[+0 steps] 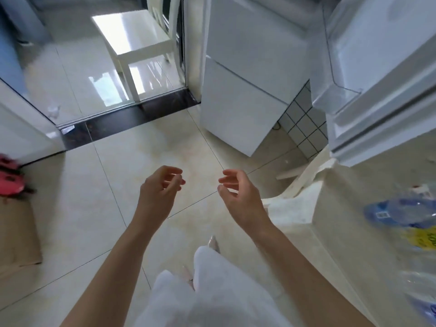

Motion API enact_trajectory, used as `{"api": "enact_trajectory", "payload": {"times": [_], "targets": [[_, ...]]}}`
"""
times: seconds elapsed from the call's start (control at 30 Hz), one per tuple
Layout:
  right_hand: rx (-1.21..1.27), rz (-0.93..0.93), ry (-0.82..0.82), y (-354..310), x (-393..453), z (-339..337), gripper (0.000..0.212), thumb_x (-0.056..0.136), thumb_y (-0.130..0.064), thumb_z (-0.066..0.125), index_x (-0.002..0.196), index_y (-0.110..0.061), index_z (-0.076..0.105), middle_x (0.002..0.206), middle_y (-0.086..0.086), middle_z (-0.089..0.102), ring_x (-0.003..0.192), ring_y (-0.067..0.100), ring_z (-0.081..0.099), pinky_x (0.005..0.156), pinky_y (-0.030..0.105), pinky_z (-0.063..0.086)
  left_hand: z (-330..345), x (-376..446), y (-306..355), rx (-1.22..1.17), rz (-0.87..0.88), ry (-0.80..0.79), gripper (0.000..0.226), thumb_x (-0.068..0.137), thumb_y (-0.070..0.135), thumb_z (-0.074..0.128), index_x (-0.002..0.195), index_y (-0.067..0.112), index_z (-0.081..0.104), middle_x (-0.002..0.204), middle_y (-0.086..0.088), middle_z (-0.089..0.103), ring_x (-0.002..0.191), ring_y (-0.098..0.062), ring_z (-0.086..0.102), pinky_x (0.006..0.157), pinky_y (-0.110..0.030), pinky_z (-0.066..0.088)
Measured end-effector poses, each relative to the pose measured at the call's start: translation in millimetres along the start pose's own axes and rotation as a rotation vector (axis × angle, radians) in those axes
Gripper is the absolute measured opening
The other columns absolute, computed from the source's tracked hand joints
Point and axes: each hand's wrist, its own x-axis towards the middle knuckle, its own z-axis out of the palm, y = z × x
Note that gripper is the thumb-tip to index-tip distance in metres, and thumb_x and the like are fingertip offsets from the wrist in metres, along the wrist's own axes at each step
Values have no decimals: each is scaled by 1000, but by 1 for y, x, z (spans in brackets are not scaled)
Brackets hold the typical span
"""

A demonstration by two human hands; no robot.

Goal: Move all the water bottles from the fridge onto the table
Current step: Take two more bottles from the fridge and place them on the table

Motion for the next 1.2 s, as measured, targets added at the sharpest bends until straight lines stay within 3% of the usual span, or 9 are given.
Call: {"api": "enact_trajectory", "payload": {"times": [0.13, 0.23, 0.53, 0.73, 0.9, 1.1, 1.2], "targets": [[10, -47, 29, -26, 57, -8, 29, 93, -21, 56, 122, -21, 50, 111, -7, 64, 105, 1, 59, 92, 22, 49, 0, 63, 27, 47, 82, -18, 10, 95, 14, 56, 99, 19, 64, 84, 5, 70, 77, -14, 68, 73, -31, 56], [9, -88, 45, -47, 111, -23, 30, 94, -24, 54, 124, -22, 47, 115, -7, 62, 108, 3, 57, 87, 15, 47, 3, 121, 55, 88, 162, -13, 8, 94, 17, 60, 100, 20, 63, 91, -2, 71, 82, -18, 68, 75, -30, 56], [-8, -229, 286, -131, 244, -89, 30, 93, -21, 56, 123, -18, 51, 112, -7, 63, 111, 7, 58, 99, 34, 49, 16, 261, 150, 77, 254, 7, 14, 91, 15, 63, 97, 27, 65, 90, 4, 72, 86, -12, 68, 74, -23, 51], [56, -261, 449, -180, 322, -123, 28, 93, -19, 56, 121, -17, 53, 111, -8, 64, 107, 1, 57, 95, 23, 47, 32, 355, 216, 40, 329, -52, 19, 88, 12, 61, 94, 29, 65, 90, 5, 72, 87, -10, 68, 80, -28, 53], [66, -297, 561, -215, 391, -137, 29, 95, -24, 54, 123, -20, 52, 113, -9, 63, 107, -2, 56, 93, 19, 47, 39, 438, 269, 61, 486, -115, 18, 91, 13, 60, 103, 25, 65, 90, 9, 69, 82, 1, 63, 66, -3, 43], [122, -298, 721, -253, 471, -167, 31, 94, -23, 56, 125, -21, 50, 105, -6, 65, 97, -11, 55, 80, 1, 43, 47, 536, 338, 42, 650, -214, 19, 92, 11, 58, 102, 26, 63, 88, 10, 68, 80, 0, 62, 66, -8, 46], [152, -309, 806, -268, 505, -185, 31, 93, -21, 57, 124, -19, 52, 105, -8, 64, 102, -5, 58, 83, 9, 46, 62, 577, 373, 61, 726, -282, 21, 93, 11, 58, 104, 28, 61, 89, 14, 66, 80, 3, 61, 66, -10, 46]]}}
